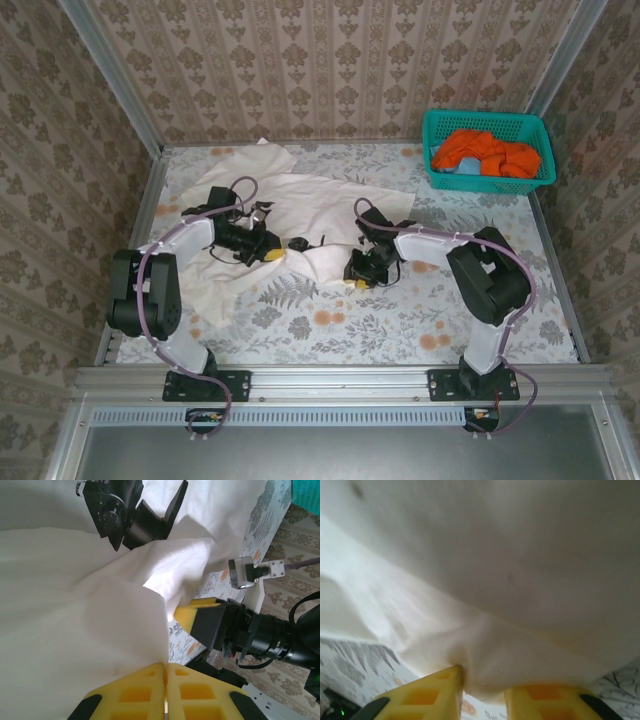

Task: Fold and stack the t-shirts

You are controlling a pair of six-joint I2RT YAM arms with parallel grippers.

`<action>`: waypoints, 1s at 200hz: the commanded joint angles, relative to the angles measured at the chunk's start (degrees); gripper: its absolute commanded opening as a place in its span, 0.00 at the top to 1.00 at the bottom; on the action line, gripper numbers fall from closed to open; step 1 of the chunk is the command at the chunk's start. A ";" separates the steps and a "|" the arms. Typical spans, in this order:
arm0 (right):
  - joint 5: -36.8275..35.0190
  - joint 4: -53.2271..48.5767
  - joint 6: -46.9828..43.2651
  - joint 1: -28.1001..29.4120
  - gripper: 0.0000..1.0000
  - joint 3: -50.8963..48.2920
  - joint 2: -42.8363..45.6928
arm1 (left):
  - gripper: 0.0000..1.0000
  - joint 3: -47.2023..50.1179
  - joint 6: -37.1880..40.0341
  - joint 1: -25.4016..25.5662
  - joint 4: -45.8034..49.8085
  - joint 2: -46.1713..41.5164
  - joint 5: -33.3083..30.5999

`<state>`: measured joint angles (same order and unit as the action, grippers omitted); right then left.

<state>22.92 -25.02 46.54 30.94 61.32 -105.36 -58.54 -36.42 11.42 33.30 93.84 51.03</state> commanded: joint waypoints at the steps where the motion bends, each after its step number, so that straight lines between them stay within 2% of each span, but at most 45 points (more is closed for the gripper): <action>1: -4.96 -3.37 -0.78 0.28 0.87 0.76 -2.42 | 0.93 -1.72 1.42 -0.26 1.87 0.12 -0.74; 17: -3.91 -3.11 -1.11 -0.03 1.00 0.42 -0.14 | 0.93 -1.88 2.74 -0.17 3.35 -0.12 -1.63; 33: 2.46 -2.08 -0.41 -1.72 1.00 0.13 3.22 | 0.93 -2.30 4.61 -0.15 5.50 -0.63 -2.82; 53: 15.18 -2.04 1.58 -6.05 1.00 0.05 8.18 | 0.92 -3.17 7.87 -0.15 9.68 -1.59 -3.61; 76: 26.84 -10.03 -0.46 -10.10 1.00 3.46 12.32 | 0.90 -2.45 10.75 -0.02 12.96 -3.38 -3.46; 100: 31.45 -18.44 -5.18 -11.86 1.00 5.74 12.67 | 0.86 -0.60 11.91 0.40 13.46 -4.18 -2.41; 122: 31.39 -20.58 -7.38 -12.27 0.96 4.15 9.73 | 0.83 0.90 12.06 1.14 12.67 -3.12 -2.17; 131: 29.56 -18.15 -6.29 -12.59 0.88 2.93 9.05 | 0.82 0.98 11.99 1.23 12.49 -2.60 -2.62; 149: 23.67 -17.07 -6.19 -13.90 0.83 2.29 7.03 | 0.76 -0.16 11.51 1.24 12.65 -1.46 -4.09; 161: 18.11 -17.74 -6.20 -14.98 0.73 2.44 5.72 | 0.72 -1.51 10.86 1.24 12.83 -1.08 -5.67; 181: 6.21 -18.34 -5.72 -15.77 0.51 2.94 6.79 | 0.63 -4.33 9.90 1.32 12.76 -1.10 -9.69; 200: 1.02 -14.80 -3.63 -16.16 0.46 2.29 9.70 | 0.59 -7.59 8.90 1.72 12.65 -0.80 -12.87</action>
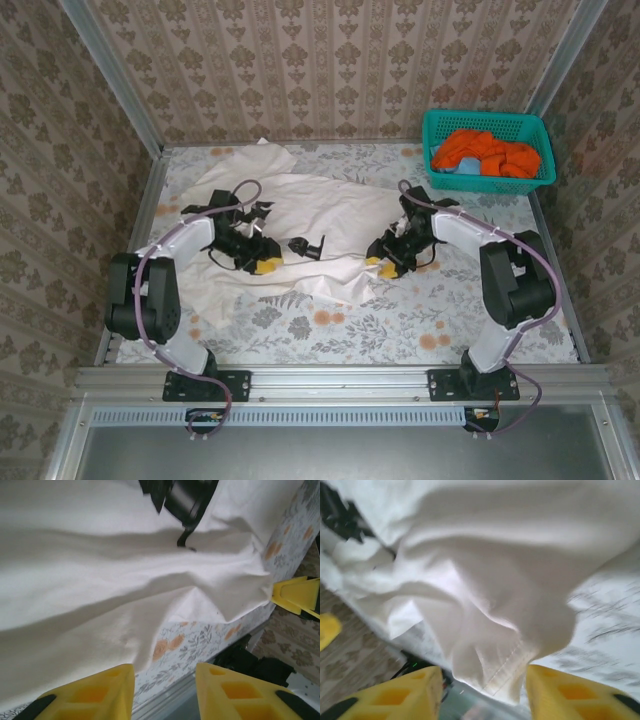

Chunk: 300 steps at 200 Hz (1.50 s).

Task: Fold and stack the t-shirts

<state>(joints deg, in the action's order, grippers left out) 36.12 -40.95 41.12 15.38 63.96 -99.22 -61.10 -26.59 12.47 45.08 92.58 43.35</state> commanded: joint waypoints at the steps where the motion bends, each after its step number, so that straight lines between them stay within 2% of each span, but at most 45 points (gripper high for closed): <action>1: -12.50 1.18 1.82 -0.60 0.46 -0.30 3.71 | 0.59 -5.19 -0.93 0.74 0.92 0.53 -5.51; 23: -18.38 1.44 1.19 -0.54 0.43 1.88 5.29 | 0.58 -9.75 -0.48 0.89 2.68 2.07 -13.80; 43: -20.41 5.01 0.06 -0.27 0.42 3.12 4.72 | 0.60 -13.43 -1.03 0.98 2.63 5.02 -19.51; 68: -27.70 2.99 -3.75 0.42 0.49 9.97 -1.43 | 0.64 -17.67 -1.77 1.07 0.96 10.35 -24.73; 128: -35.02 6.90 -6.30 2.27 0.63 20.10 -16.31 | 0.71 -30.38 -1.25 2.43 -1.00 26.92 -29.25; 194: -37.30 2.64 -9.63 2.03 0.62 36.14 -31.11 | 0.71 -38.07 -4.67 2.37 -1.20 38.06 -33.28; 230: -36.46 -5.32 -11.07 0.78 0.59 55.60 -42.81 | 0.71 -44.49 -7.73 0.75 -1.39 42.73 -33.51; 260: -36.12 -11.96 -14.38 0.45 0.47 76.02 -52.06 | 0.69 -52.55 -9.22 -0.67 -0.01 46.14 -34.92; 277: -35.49 -18.44 -16.24 -0.03 0.39 91.31 -57.86 | 0.63 -58.08 -9.27 -1.43 1.37 47.80 -34.83; 300: -33.50 -25.96 -19.48 -0.99 0.26 109.06 -62.72 | 0.47 -64.22 -8.44 -1.75 3.69 47.93 -34.36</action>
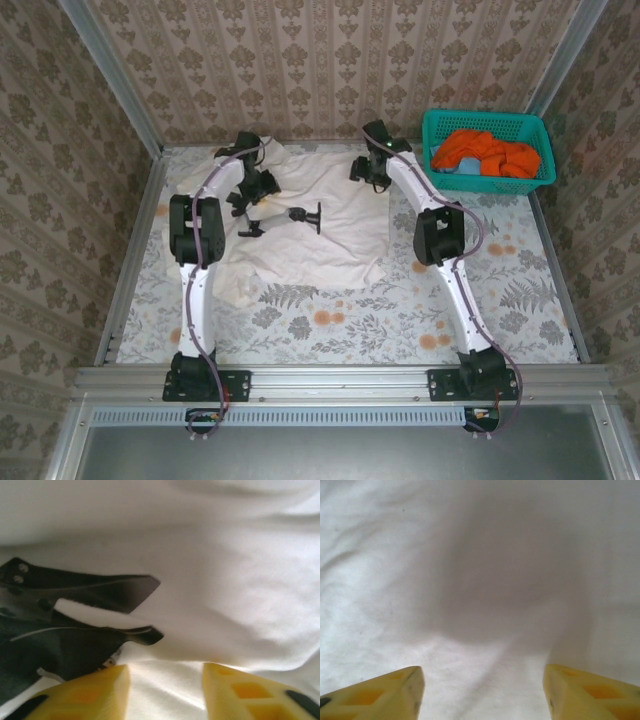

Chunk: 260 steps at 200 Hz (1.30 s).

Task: Fold and stack the t-shirts

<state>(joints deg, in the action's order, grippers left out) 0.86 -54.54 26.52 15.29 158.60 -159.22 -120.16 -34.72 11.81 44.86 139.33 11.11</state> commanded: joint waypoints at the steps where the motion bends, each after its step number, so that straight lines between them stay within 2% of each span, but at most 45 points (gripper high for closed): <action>1: 1.94 -12.62 -4.98 -0.98 0.26 14.92 -2.74 | 0.46 -5.34 -0.29 -1.09 4.00 1.06 -2.09; 18: 5.94 -13.98 -6.57 -2.86 0.21 13.44 0.95 | 0.36 -5.45 0.65 -0.64 3.72 -2.37 -1.94; 33: 6.15 -17.92 -9.33 -4.52 0.20 11.22 5.06 | 0.29 -2.74 1.40 -0.17 3.76 -7.11 -3.32; 62: 9.56 -19.24 -12.81 -7.83 0.21 -5.47 19.34 | 0.26 11.45 1.04 -0.43 0.16 -21.03 -5.46; 88: 13.01 -16.74 -14.83 -9.68 0.21 -27.45 35.86 | 0.28 27.50 -2.20 -2.24 -0.76 -33.71 -6.58; 107: 14.70 -11.20 -12.86 -10.20 0.24 -48.10 49.44 | 0.30 39.87 -5.22 -4.84 -1.18 -42.18 -5.52; 119: 15.19 -7.40 -10.55 -9.95 0.29 -60.26 57.04 | 0.31 46.97 -7.03 -6.88 -1.20 -47.04 -4.61; 151: 23.92 8.57 -0.64 -7.04 0.43 -91.35 71.52 | 0.35 62.49 -11.47 -14.29 -4.28 -55.83 0.85; 167: 23.68 14.37 3.72 -3.37 0.49 -98.33 72.84 | 0.38 65.61 -12.65 -16.44 -5.21 -57.13 4.07; 193: 20.65 21.40 7.47 2.51 0.56 -101.25 69.22 | 0.39 65.29 -11.64 -16.32 -5.16 -56.53 4.62; 234: 16.62 28.26 11.52 4.41 0.59 -101.91 62.45 | 0.40 62.52 -9.20 -15.35 -2.77 -54.16 2.18; 260: 14.60 27.54 10.85 4.85 0.61 -101.03 59.36 | 0.41 63.21 -8.91 -15.30 -2.75 -54.36 1.78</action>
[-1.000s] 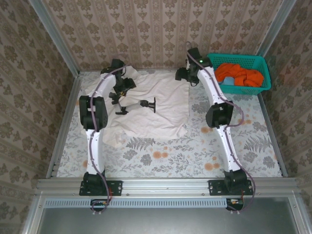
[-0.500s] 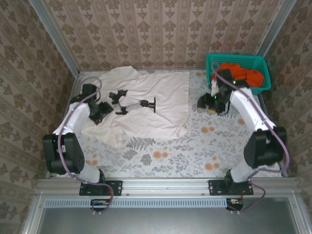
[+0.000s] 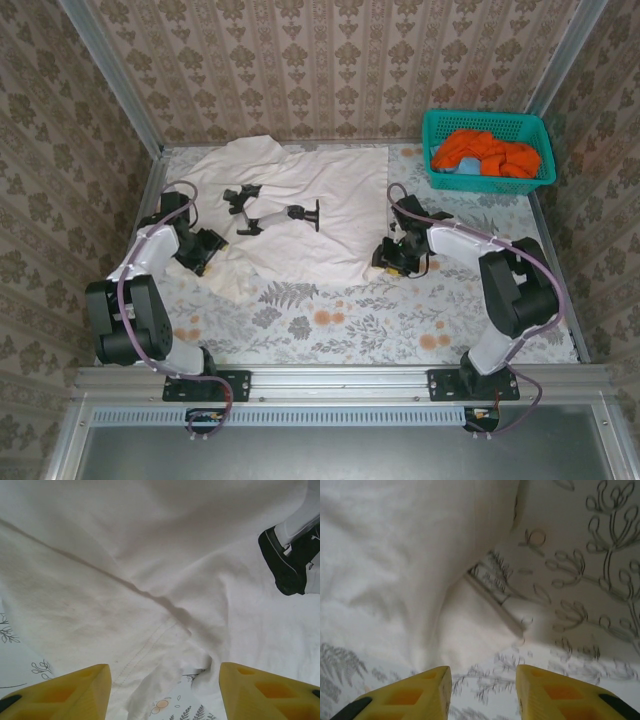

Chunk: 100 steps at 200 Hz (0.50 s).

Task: Fold and stack the t-shirts

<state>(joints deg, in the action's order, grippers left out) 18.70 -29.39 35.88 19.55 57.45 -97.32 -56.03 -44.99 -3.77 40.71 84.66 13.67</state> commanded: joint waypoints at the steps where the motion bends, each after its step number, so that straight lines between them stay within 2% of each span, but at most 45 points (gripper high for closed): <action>1: -3.28 2.39 1.53 0.58 0.61 0.12 -2.58 | 0.41 -0.92 1.38 0.27 1.40 0.27 -0.76; 52: -4.87 2.64 1.79 1.51 0.66 0.29 -5.80 | 0.42 -1.16 2.41 0.35 1.62 -0.54 -1.53; 100: -6.76 2.50 1.63 2.05 0.79 1.02 -7.37 | 0.42 -2.83 3.82 1.85 2.86 -0.28 -3.90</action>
<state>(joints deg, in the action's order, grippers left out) 14.04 -28.91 37.43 20.43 58.11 -101.27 -56.49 -43.44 -3.07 41.39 84.68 12.01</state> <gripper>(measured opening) 0.240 0.585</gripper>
